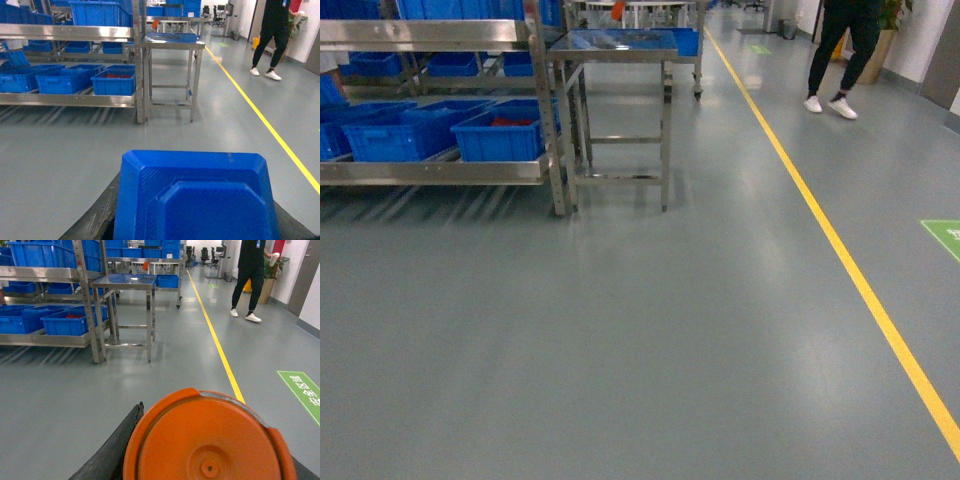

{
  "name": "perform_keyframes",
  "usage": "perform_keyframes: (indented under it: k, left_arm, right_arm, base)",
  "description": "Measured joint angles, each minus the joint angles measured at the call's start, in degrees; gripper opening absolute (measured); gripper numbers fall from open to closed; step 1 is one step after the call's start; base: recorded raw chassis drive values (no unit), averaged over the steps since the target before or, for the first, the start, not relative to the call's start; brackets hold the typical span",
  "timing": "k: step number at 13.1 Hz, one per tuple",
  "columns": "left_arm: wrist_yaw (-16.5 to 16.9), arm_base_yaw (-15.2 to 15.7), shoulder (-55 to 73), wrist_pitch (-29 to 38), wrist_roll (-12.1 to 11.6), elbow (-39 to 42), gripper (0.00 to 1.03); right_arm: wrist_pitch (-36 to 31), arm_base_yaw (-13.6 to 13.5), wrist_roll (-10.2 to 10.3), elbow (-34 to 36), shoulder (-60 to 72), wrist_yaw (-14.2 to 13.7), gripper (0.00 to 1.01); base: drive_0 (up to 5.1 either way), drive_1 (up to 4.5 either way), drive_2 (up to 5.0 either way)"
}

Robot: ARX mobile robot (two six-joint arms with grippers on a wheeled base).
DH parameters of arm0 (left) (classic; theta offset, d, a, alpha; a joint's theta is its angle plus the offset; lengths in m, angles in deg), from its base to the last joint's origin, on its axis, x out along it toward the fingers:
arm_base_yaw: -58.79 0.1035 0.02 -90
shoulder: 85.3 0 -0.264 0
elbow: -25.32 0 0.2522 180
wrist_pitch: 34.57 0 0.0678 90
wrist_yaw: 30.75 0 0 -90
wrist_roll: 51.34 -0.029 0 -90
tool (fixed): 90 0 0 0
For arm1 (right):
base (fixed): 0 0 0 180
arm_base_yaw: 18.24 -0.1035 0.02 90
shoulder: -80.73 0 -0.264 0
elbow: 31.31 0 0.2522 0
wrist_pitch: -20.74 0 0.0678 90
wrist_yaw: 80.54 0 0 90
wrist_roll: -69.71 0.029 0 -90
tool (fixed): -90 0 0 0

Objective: Sort blue parts and orange caps into right shelf containers

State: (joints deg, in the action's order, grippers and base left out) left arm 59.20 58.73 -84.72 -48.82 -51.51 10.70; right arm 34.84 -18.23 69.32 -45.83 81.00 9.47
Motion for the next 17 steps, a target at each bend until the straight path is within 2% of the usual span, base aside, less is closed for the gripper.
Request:
perform_keyframes:
  k: [17]
  left_arm:
    - [0.0,0.0,0.0,0.0,0.0,0.0,0.44]
  right_arm:
    - [0.0,0.0,0.0,0.0,0.0,0.0,0.45]
  base:
    - [0.0,4.2,-4.2]
